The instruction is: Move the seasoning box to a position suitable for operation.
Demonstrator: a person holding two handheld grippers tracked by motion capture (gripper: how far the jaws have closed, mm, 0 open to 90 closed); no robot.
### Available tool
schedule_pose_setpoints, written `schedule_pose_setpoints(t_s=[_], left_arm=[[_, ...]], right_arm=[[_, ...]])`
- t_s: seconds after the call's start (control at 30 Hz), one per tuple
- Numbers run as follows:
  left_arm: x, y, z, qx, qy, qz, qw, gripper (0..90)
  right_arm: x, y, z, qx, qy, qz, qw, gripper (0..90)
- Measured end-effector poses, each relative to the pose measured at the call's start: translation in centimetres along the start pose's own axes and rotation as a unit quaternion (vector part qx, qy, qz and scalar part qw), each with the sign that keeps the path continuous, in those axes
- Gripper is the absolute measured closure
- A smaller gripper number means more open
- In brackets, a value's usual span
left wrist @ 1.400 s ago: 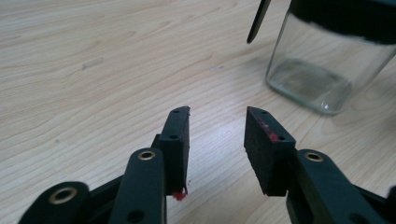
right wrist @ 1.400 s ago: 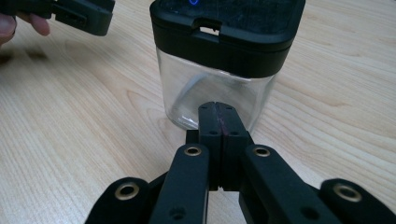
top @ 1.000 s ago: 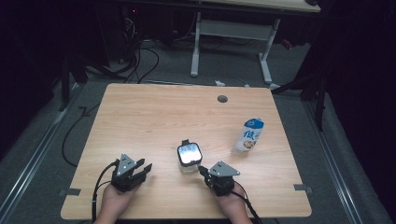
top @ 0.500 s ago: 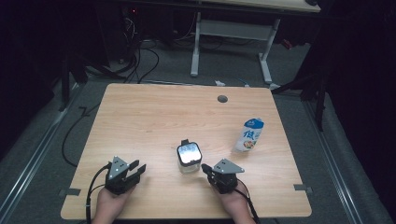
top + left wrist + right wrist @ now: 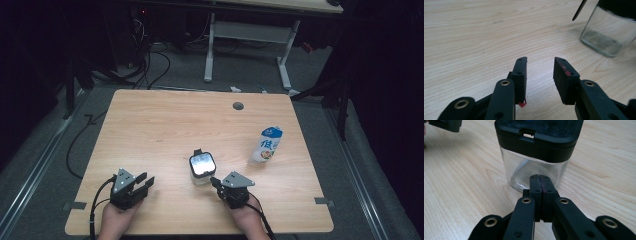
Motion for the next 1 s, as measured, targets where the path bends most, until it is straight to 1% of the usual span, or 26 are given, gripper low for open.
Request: schedule_pose_setpoints(t_s=[0.03,0.07,0.1,0.17,0.23,0.27,0.3,0.33,0.37,0.4,0.43,0.47,0.53,0.57,0.6,0.63,0.73,0.8,0.83,0.87,0.9,0.93,0.97,1.0], left_arm=[[-0.2,0.0,0.0,0.0,0.0,0.0,1.0,63.8],[-0.4,0.0,0.1,0.001,-0.001,-0.003,1.0,63.7],[-0.4,0.0,0.1,0.001,-0.001,-0.003,1.0,63.6],[-0.7,0.1,0.1,0.002,0.0,-0.003,1.0,63.6],[-1.0,0.2,0.1,0.006,0.002,-0.001,1.0,63.6],[-1.1,0.3,0.0,0.014,0.003,0.002,0.9999,63.8],[-1.1,0.3,0.0,0.014,0.003,0.002,0.9999,64.1],[-1.2,0.4,0.0,0.019,0.002,0.004,0.9998,64.1],[-1.2,0.4,-0.1,0.017,0.003,0.004,0.9998,64.1],[-1.3,0.3,-0.4,0.007,0.008,0.005,0.9999,64.1],[-1.3,0.3,-0.4,0.007,0.008,0.005,0.9999,64.2],[-1.2,0.0,-0.7,0.006,0.01,0.002,0.9999,64.1],[-1.0,-0.2,-0.8,0.006,0.01,0.0,0.9999,63.2],[-0.9,-0.4,-1.0,0.008,0.011,-0.002,0.9999,63.2],[-0.5,-0.8,-1.4,0.008,0.014,-0.006,0.9999,61.4],[-0.5,-0.8,-1.4,0.008,0.014,-0.006,0.9999,60.8],[0.4,-1.7,-2.1,0.014,0.016,-0.013,0.9997,60.6],[1.1,-2.3,-2.6,0.014,0.027,-0.012,0.9995,59.6],[1.3,-2.6,-2.8,0.018,0.029,-0.015,0.9993,62.0],[1.7,-3.0,-3.1,0.027,0.037,-0.018,0.9988,62.0],[2.2,-3.5,-3.4,0.038,0.04,-0.02,0.9983,63.5],[2.5,-3.8,-3.6,0.04,0.045,-0.022,0.998,63.3],[2.9,-4.2,-3.8,0.035,0.05,-0.024,0.9978,62.8],[3.4,-4.6,-4.1,0.034,0.058,-0.025,0.9974,62.8]], right_arm=[[0.1,0.0,-0.1,0.001,0.002,0.0,1.0,89.4],[0.3,-0.1,-0.5,0.004,0.011,-0.001,0.9999,89.3],[0.3,-0.1,-0.5,0.004,0.011,-0.001,0.9999,89.3],[0.5,-0.3,-1.0,0.009,0.016,-0.005,0.9998,89.1],[0.9,-0.3,-1.7,0.015,0.023,-0.005,0.9996,88.8],[1.1,-0.3,-2.0,0.017,0.025,-0.005,0.9995,88.6],[1.3,-0.3,-2.2,0.019,0.028,-0.005,0.9994,88.3],[1.3,-0.3,-2.2,0.019,0.028,-0.005,0.9994,88.3],[1.6,-0.2,-2.7,0.024,0.032,-0.001,0.9992,87.4],[1.6,-0.3,-2.8,0.027,0.034,-0.002,0.999,86.3],[1.6,-0.3,-2.8,0.027,0.034,-0.002,0.999,86.3],[1.5,-0.5,-2.9,0.028,0.039,-0.005,0.9988,84.2],[1.3,-0.4,-3.0,0.03,0.042,-0.007,0.9986,84.5],[1.3,-0.4,-3.0,0.03,0.042,-0.007,0.9986,84.5],[1.0,-0.4,-3.1,0.035,0.044,-0.009,0.9984,83.1],[0.9,-0.4,-3.2,0.036,0.045,-0.01,0.9983,82.6],[0.5,-0.4,-3.3,0.037,0.049,-0.012,0.998,82.8],[-0.1,-0.1,-3.8,0.031,0.057,-0.013,0.9978,82.7],[-0.1,-0.1,-3.8,0.031,0.057,-0.013,0.9978,82.7],[-0.2,0.0,-3.8,0.03,0.059,-0.011,0.9977,82.7],[-0.3,0.1,-3.9,0.029,0.058,-0.012,0.9979,82.7],[-0.5,0.2,-4.0,0.028,0.058,-0.011,0.9979,82.7],[-0.9,0.3,-4.2,0.034,0.063,-0.01,0.9974,82.9],[-0.9,0.3,-4.2,0.034,0.063,-0.01,0.9974,82.9]])
Point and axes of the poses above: each handheld gripper's, and its own axes: x roughly forward along the jaws, y roughly out of its underside, z roughly to its left, the point moved 10 cm from there along x, roughly forward along the jaws, and after that the axes turned 13 degrees about -z, right-handed, at the moved point
